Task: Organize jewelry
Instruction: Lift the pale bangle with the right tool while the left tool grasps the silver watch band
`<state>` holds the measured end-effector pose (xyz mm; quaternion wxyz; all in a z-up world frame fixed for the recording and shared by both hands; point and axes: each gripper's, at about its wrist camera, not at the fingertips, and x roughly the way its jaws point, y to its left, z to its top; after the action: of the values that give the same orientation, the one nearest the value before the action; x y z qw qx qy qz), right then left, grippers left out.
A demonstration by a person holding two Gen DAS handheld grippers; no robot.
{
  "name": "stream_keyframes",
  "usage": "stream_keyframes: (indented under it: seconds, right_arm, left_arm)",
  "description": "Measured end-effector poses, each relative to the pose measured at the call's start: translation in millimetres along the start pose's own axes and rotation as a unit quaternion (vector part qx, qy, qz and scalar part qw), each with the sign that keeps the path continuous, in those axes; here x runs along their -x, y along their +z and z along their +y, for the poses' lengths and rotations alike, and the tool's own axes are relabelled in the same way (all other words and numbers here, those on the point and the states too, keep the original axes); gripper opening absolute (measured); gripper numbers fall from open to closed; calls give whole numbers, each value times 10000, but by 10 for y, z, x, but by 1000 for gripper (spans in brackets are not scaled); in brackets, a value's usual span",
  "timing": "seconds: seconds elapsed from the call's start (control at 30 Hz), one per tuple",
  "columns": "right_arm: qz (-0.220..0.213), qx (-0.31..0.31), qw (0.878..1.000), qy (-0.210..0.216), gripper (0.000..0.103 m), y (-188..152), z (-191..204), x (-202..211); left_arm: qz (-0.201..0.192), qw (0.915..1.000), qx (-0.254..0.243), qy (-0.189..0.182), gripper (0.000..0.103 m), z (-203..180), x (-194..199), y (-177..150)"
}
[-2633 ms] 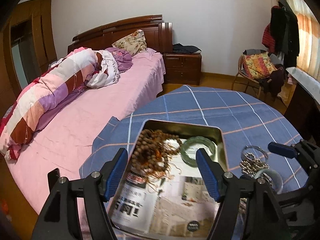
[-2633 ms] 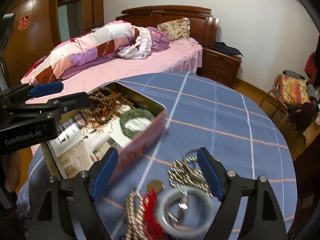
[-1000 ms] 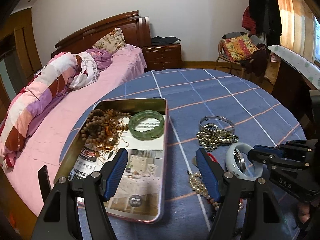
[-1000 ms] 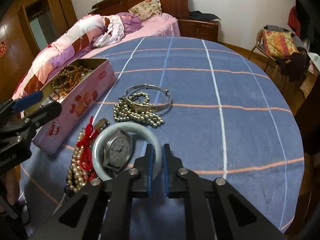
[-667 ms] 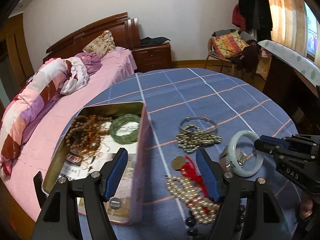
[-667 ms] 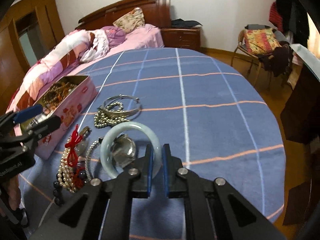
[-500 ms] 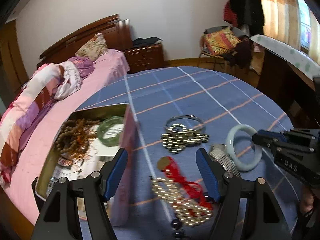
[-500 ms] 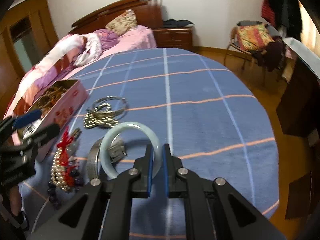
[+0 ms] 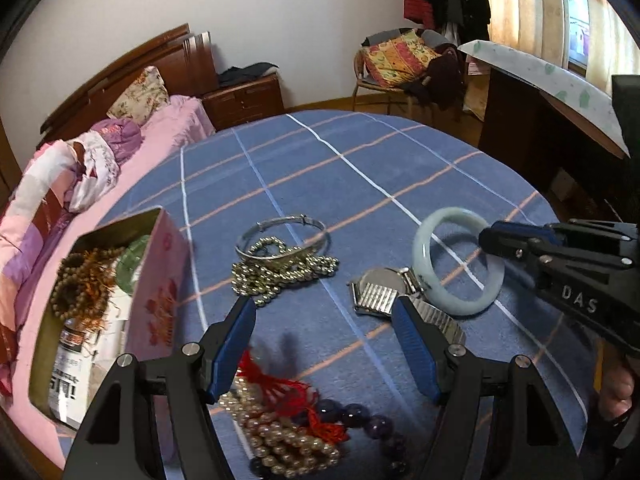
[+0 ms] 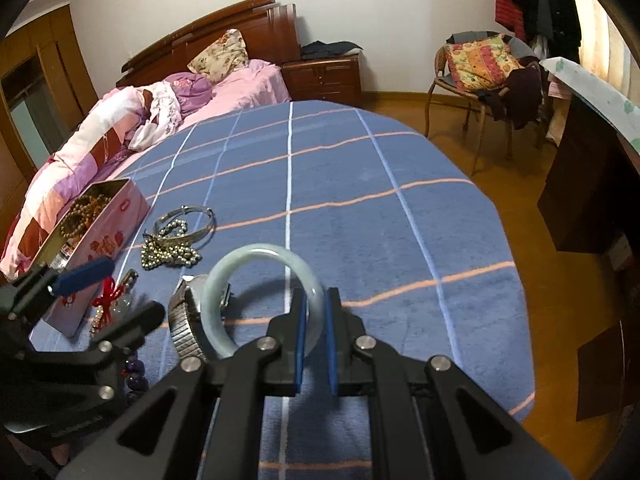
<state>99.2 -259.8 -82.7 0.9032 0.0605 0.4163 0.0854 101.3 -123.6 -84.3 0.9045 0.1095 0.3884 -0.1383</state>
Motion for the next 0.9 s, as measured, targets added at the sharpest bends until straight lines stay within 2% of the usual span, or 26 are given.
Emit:
stream_keyframes:
  seconds: [0.2, 0.53, 0.73, 0.77, 0.8, 0.83, 0.9]
  right_arm:
    - [-86, -197, 9997, 153, 12, 10, -68, 36]
    - [-158, -155, 9997, -128, 12, 20, -121, 75]
    - [-149, -127, 9997, -110, 12, 14, -123, 64]
    - [-153, -106, 9998, -88, 12, 13, -106, 63]
    - [-161, -86, 9998, -75, 13, 8, -94, 68]
    - [-173, -63, 9998, -67, 13, 6, -79, 72]
    - [-199, -43, 9998, -41, 13, 5, -63, 84]
  left_arm:
    - [57, 9998, 123, -127, 71, -19, -9, 21]
    - [190, 9994, -132, -242, 71, -265, -129, 109]
    - [344, 9982, -76, -478, 70, -278, -174, 51]
    - [354, 9980, -54, -521, 68, -266, -166, 40]
    - [370, 9977, -32, -563, 55, -251, -164, 32]
    - [421, 9970, -19, -656, 37, -238, -163, 18]
    - [485, 9961, 10, -741, 23, -213, -159, -6]
